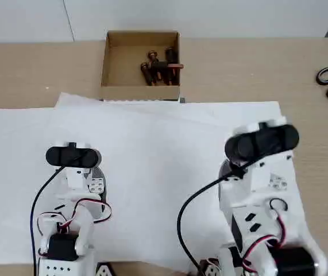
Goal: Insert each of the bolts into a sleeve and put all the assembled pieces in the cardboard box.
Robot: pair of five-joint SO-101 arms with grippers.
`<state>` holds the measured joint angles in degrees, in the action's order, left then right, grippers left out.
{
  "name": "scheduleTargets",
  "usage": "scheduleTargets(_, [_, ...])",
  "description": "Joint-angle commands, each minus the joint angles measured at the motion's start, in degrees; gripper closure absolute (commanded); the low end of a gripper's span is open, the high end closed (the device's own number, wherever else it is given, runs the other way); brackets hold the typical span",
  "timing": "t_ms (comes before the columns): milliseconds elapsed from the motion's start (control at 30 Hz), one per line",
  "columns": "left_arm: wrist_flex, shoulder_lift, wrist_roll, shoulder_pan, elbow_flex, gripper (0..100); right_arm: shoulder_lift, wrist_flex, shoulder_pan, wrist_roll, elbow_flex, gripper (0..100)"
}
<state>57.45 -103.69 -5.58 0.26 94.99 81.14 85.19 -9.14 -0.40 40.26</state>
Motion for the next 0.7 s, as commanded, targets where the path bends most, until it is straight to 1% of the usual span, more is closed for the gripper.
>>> scheduleTargets(0, [-1.14, -0.44, 0.09, -0.26, -0.31, 99, 9.10, -4.35, 2.59, 1.49, 11.25, 99.6])
scheduleTargets(167, [-1.14, -0.44, 0.09, -0.26, -0.31, 99, 20.44, -8.04, 3.03, 1.32, 26.46, 99.6])
scheduleTargets(233, [-1.14, -0.44, 0.09, -0.26, -0.31, 99, 23.43, -8.92, 2.86, 1.23, 30.42, 99.6])
scheduleTargets(367, [-1.14, -0.44, 0.09, -0.26, -0.31, 99, 21.76, -13.67, 3.03, 1.14, 31.74, 99.6])
scheduleTargets(667, [-1.14, -0.44, 0.09, -0.26, -0.31, 99, 21.85, -21.23, 3.03, 1.14, 44.84, 99.6])
